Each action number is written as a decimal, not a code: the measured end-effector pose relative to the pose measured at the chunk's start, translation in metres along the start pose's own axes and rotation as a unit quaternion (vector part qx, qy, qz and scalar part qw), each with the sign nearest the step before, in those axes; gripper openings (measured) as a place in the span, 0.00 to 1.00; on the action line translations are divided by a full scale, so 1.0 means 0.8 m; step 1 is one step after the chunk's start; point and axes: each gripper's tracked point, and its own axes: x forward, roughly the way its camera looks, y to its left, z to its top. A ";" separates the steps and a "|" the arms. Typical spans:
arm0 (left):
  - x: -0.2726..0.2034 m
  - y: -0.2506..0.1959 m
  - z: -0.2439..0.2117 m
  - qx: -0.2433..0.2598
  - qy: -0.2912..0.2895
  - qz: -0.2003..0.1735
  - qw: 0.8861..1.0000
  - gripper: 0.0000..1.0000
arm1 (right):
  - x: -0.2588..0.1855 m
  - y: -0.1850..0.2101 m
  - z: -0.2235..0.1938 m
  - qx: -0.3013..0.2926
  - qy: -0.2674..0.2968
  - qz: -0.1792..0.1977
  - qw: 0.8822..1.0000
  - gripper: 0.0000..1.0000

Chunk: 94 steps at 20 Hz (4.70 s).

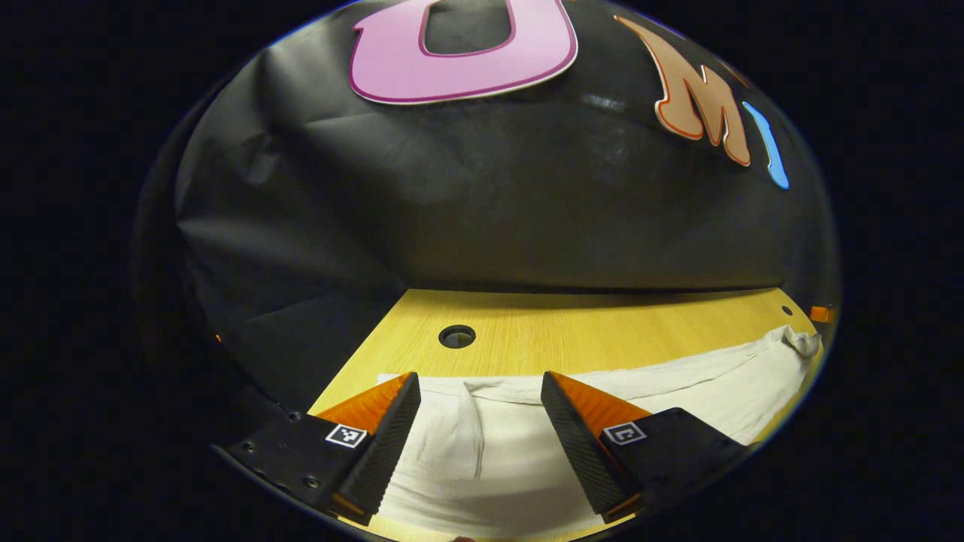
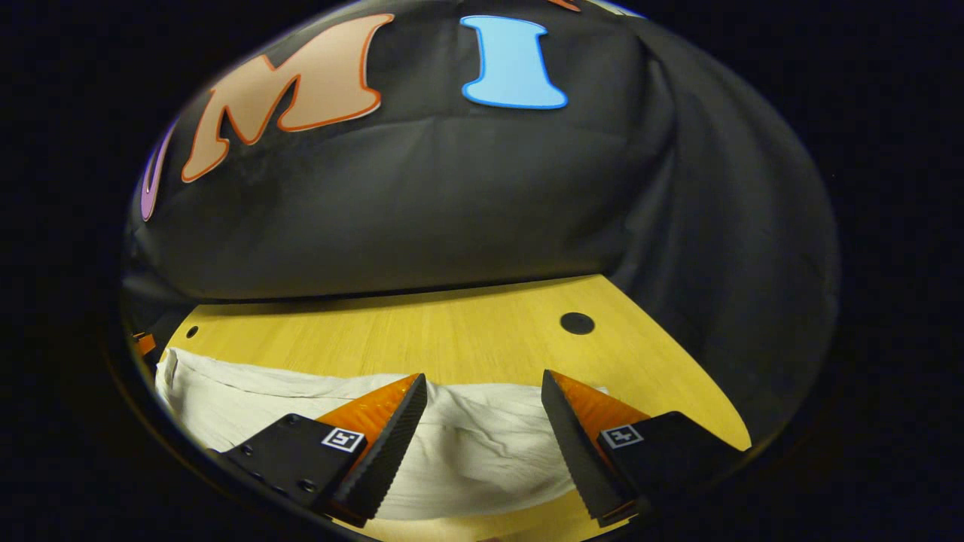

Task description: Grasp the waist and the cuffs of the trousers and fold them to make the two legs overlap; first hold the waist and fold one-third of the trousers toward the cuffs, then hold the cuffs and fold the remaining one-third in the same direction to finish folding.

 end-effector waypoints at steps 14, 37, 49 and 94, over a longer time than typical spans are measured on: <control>0.013 0.009 0.030 -0.031 -0.008 0.031 0.999 0.97 | -0.017 -0.158 -0.101 0.063 0.087 -0.060 0.992 0.92; 0.016 0.058 0.028 -0.075 -0.013 0.045 0.996 0.98 | -0.064 -0.074 -0.022 0.116 0.017 0.019 0.993 0.22; 0.030 0.159 -0.002 -0.057 0.010 -0.002 0.998 0.96 | -0.268 -0.077 0.114 0.077 -0.070 0.106 0.989 0.22; 0.120 0.212 -0.056 -0.087 0.067 -0.007 0.994 0.00 | -0.361 -0.336 0.259 -0.028 0.007 0.132 0.991 0.93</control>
